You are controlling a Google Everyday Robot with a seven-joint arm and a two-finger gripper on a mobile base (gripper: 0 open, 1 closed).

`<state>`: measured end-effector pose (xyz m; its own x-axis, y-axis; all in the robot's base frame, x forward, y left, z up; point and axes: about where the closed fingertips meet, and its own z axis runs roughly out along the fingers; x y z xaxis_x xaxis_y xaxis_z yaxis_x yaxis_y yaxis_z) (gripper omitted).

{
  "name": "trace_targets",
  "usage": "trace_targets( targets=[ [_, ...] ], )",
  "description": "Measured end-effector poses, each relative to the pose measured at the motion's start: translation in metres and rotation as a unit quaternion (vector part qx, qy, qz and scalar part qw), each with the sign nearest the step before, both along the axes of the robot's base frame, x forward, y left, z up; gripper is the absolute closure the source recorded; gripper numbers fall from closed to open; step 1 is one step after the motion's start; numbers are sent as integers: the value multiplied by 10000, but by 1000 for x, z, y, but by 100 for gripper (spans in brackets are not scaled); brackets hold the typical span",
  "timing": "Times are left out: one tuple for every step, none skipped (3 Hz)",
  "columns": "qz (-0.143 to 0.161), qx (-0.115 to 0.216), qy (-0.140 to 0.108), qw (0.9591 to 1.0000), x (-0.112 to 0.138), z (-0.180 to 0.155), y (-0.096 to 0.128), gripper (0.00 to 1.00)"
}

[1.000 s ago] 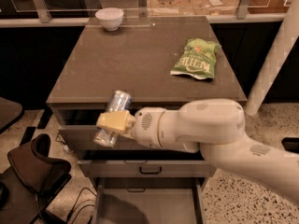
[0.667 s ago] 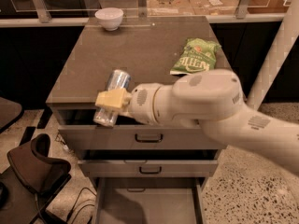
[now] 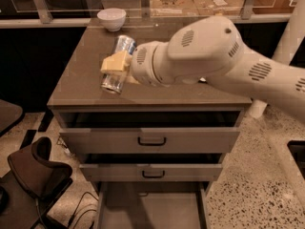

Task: Pick redbull can from bottom drawer and place on counter

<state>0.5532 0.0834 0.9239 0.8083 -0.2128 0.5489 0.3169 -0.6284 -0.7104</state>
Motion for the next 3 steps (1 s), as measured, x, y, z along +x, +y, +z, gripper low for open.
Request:
trace_targets(
  targets=[
    [43, -262, 52, 9996, 26, 22, 6, 100],
    [288, -743, 419, 9959, 44, 26, 34, 100],
    [456, -1425, 939, 9843, 58, 6, 76, 100]
  ],
)
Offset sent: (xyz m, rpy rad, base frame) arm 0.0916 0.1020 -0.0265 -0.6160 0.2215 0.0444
